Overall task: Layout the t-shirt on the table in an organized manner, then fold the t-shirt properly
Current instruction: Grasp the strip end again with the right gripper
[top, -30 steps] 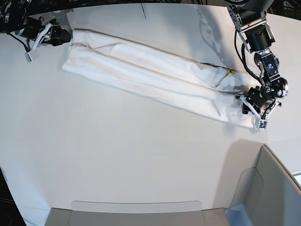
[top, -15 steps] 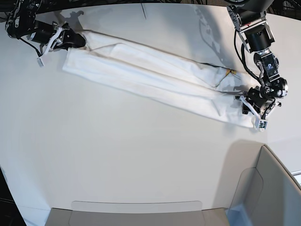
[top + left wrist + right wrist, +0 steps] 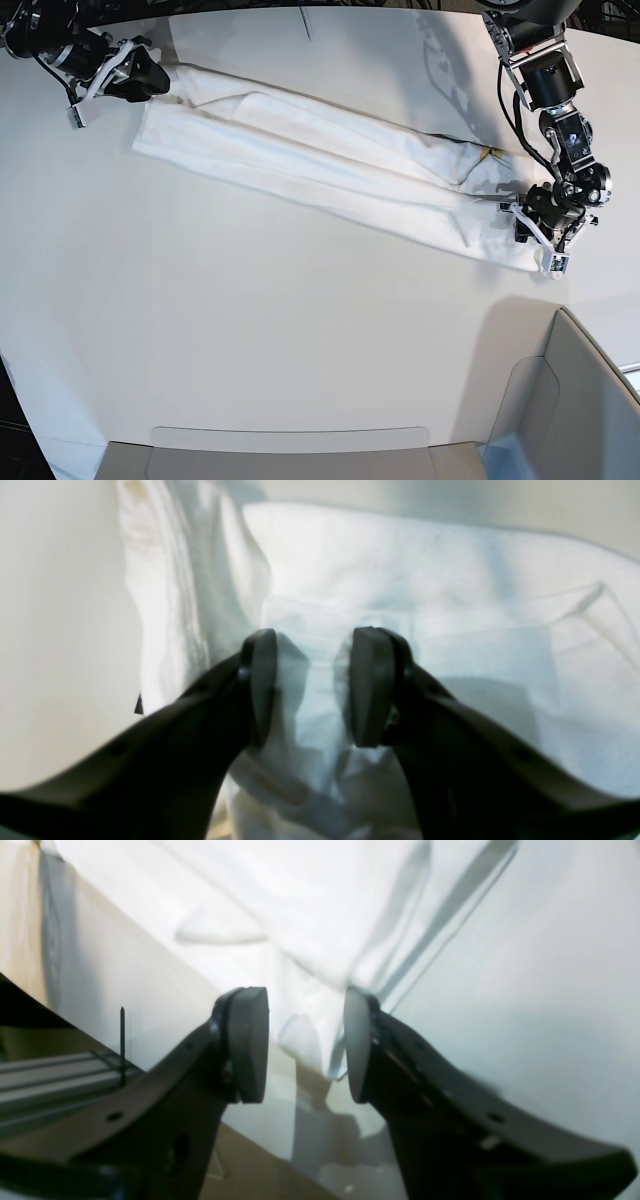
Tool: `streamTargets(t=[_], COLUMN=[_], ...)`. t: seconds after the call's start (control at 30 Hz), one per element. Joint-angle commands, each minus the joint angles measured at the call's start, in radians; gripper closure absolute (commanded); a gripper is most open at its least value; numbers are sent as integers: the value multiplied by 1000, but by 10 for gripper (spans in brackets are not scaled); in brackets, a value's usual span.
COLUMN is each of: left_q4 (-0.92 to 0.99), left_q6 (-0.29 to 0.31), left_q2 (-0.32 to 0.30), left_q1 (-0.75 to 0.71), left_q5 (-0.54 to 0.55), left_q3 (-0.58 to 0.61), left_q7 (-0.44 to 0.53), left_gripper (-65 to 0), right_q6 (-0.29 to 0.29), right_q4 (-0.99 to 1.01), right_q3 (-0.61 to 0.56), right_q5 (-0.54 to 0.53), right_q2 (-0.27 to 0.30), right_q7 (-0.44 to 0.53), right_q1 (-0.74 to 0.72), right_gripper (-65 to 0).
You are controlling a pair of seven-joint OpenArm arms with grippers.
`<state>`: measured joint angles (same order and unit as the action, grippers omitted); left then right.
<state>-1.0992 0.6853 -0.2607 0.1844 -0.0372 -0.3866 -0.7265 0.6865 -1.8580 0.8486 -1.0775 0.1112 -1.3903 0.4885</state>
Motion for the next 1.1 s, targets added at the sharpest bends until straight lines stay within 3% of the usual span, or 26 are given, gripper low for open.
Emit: streamTargets(t=[0.0,0.3,0.5,0.63,0.87,1.07], left_q4=[37,37,37,35,34,34], left_q6=[13,13,13,13,13,13], left_q2=[18,18,18,18,18,18], left_q1=[-38,-39,-41,-53,-61,-56], left_q5=[-103,-103,-103,-103,-103,-103], left_q3=[33,99,99,96,99,99], left_q7=[-158,-158,-158,-158,-158,-158], left_gripper=[-246,-246,-246,-246,-246,-246], right_q6=[12,12,12,12,12,12], right_q4=[-18,2,71,113,100,93], right_q3=[24,61,62,130,246,254], right_q5=[-17,-16,-16,-16,-23,-14], right_q2=[14,12,-40,-78,-89,-90], right_q7=[7,9,10,12,12,12], right_q1=[6,-70,-119,-138,-139,-153], right_gripper=[-254,-254,-254,-254,-254,-254])
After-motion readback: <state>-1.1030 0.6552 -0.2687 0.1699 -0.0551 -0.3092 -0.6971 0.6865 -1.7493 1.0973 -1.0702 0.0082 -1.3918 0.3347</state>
